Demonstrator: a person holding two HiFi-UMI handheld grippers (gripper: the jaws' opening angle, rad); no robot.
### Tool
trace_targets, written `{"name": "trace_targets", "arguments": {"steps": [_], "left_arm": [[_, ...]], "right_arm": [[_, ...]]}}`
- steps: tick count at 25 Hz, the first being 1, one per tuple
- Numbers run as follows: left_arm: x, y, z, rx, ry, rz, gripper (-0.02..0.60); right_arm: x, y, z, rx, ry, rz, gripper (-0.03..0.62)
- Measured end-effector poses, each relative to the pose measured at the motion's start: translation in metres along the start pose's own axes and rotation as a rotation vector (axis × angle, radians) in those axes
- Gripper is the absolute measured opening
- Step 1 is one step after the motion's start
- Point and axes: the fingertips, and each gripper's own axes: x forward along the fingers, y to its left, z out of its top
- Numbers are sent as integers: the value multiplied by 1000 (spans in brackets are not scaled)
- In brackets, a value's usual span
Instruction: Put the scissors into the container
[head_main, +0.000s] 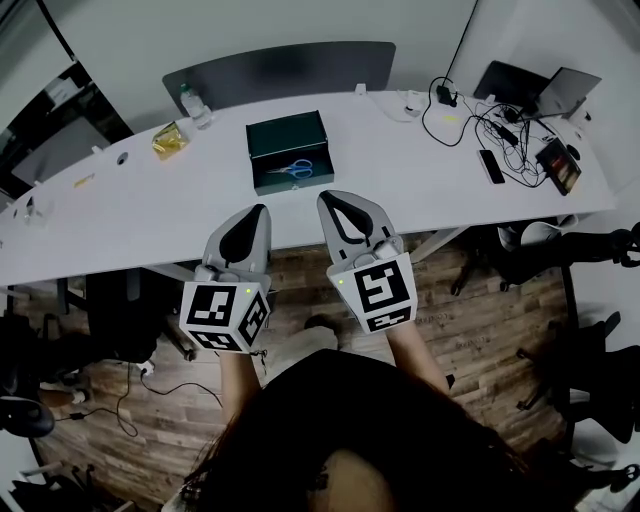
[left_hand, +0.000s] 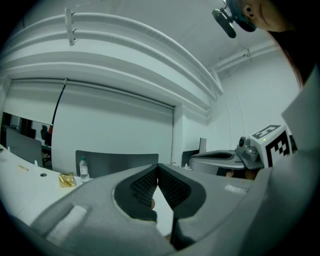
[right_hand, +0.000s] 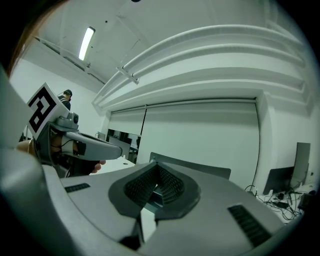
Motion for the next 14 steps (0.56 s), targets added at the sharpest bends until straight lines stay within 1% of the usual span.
{"name": "trace_targets", "arguments": {"steps": [14], "left_arm": [[-31,-41,-7,0,-4,19,12]], "right_arm": [[-49,5,-4,-6,-13,16,9]]}}
